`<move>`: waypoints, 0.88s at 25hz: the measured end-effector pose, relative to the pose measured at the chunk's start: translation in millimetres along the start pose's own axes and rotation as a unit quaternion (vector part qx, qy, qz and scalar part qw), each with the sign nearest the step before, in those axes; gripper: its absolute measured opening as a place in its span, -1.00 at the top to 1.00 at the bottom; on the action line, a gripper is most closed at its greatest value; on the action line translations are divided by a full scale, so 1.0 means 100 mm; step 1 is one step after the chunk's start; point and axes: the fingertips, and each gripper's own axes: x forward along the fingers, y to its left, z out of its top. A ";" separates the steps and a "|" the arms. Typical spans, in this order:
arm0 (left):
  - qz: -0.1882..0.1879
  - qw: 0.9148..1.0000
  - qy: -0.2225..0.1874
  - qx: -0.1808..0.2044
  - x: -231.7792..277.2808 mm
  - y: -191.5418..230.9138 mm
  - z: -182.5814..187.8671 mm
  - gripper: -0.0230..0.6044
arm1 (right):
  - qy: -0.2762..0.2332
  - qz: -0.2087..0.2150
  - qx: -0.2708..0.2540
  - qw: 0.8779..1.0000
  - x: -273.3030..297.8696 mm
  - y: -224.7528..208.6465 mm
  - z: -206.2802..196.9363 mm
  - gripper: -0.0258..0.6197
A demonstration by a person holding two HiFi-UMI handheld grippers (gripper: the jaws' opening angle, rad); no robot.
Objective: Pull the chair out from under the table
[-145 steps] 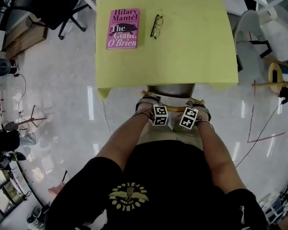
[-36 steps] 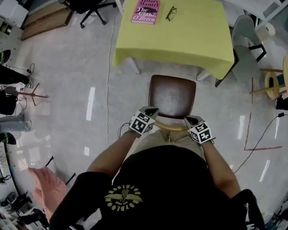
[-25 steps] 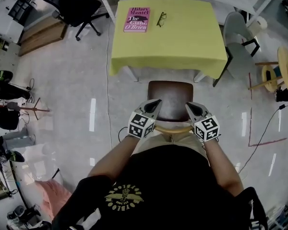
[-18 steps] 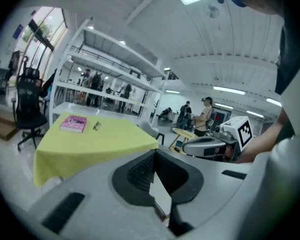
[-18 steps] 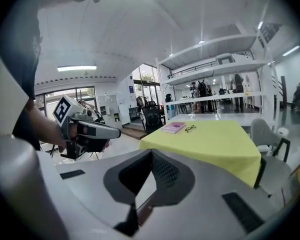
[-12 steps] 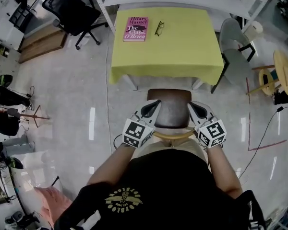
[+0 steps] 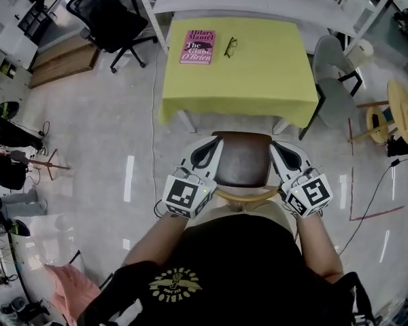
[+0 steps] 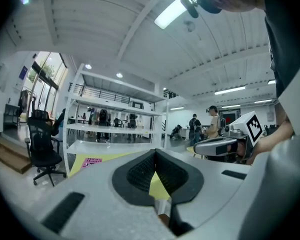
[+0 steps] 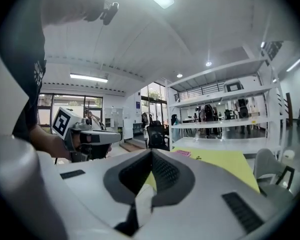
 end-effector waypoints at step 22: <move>0.040 0.997 -0.059 0.006 -0.17 0.16 0.43 0.90 | -0.021 -0.018 -0.024 0.999 -0.13 -0.12 0.34 0.89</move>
